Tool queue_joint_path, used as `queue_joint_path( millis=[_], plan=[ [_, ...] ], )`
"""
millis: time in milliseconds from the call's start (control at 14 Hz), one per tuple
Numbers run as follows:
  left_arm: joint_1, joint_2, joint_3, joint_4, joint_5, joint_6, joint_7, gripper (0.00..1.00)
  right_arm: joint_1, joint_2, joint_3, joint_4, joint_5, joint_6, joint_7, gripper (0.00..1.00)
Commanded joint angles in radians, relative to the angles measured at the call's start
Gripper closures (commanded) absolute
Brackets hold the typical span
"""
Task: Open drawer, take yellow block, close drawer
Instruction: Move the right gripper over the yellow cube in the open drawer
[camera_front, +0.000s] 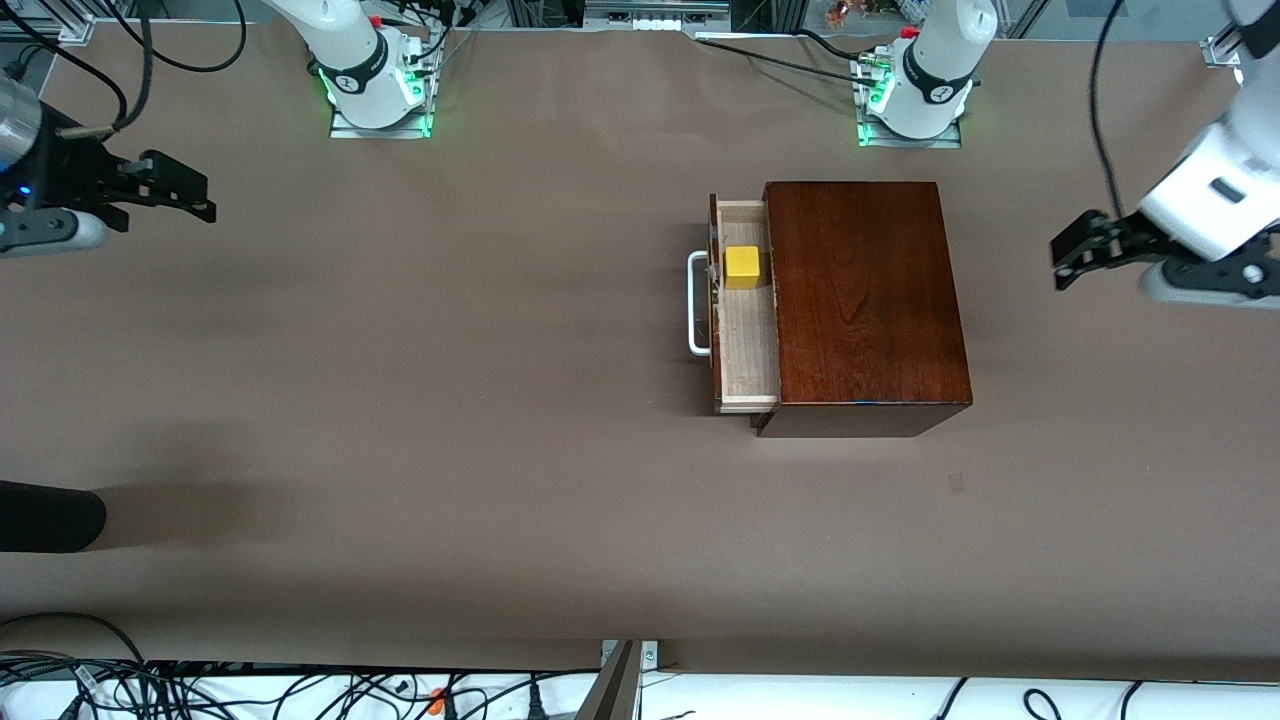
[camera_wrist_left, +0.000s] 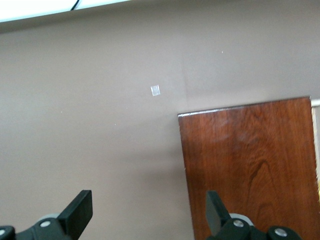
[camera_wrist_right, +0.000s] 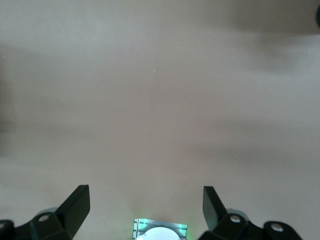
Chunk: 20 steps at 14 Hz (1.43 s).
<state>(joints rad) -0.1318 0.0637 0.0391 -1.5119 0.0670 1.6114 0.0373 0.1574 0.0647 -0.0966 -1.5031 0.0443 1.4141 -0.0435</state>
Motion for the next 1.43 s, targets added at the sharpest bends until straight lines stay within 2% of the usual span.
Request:
queue_joint_path(
  millis=[0,143,357,571,714,857,1071,1214,1357],
  plan=[
    [0.001,-0.126,-0.001,-0.158,-0.021,0.048,0.044,0.0,0.031,0.081,0.006,0.006,0.023,-0.047,-0.038,0.0],
    [0.021,-0.122,-0.001,-0.183,-0.023,0.053,0.042,0.0,0.088,0.086,0.018,0.011,0.101,-0.035,-0.114,0.0],
    [0.029,-0.052,0.001,-0.145,-0.023,0.062,0.052,0.0,0.261,0.105,0.061,0.011,0.101,0.078,-0.121,0.0],
    [0.034,-0.036,0.001,-0.114,-0.018,0.055,0.053,0.0,0.456,0.148,0.063,0.014,0.094,0.227,-0.217,0.0],
    [0.058,-0.033,0.001,-0.113,-0.019,0.055,0.053,0.0,0.534,0.188,0.07,0.018,0.104,0.333,-0.245,0.0],
    [0.064,-0.033,0.001,-0.113,-0.019,0.053,0.053,0.0,0.621,0.245,0.112,0.087,0.088,0.391,-0.237,0.0],
    [0.069,-0.033,0.001,-0.114,-0.019,0.051,0.053,0.0,0.729,0.406,0.118,0.265,-0.007,0.408,-0.248,0.0],
    [0.07,-0.033,0.001,-0.114,-0.019,0.051,0.053,0.0,0.748,0.507,0.118,0.374,-0.043,0.413,-0.289,0.0],
    [0.07,-0.033,0.001,-0.114,-0.019,0.051,0.053,0.0,0.761,0.572,0.118,0.415,-0.046,0.43,-0.354,0.0]
  ],
)
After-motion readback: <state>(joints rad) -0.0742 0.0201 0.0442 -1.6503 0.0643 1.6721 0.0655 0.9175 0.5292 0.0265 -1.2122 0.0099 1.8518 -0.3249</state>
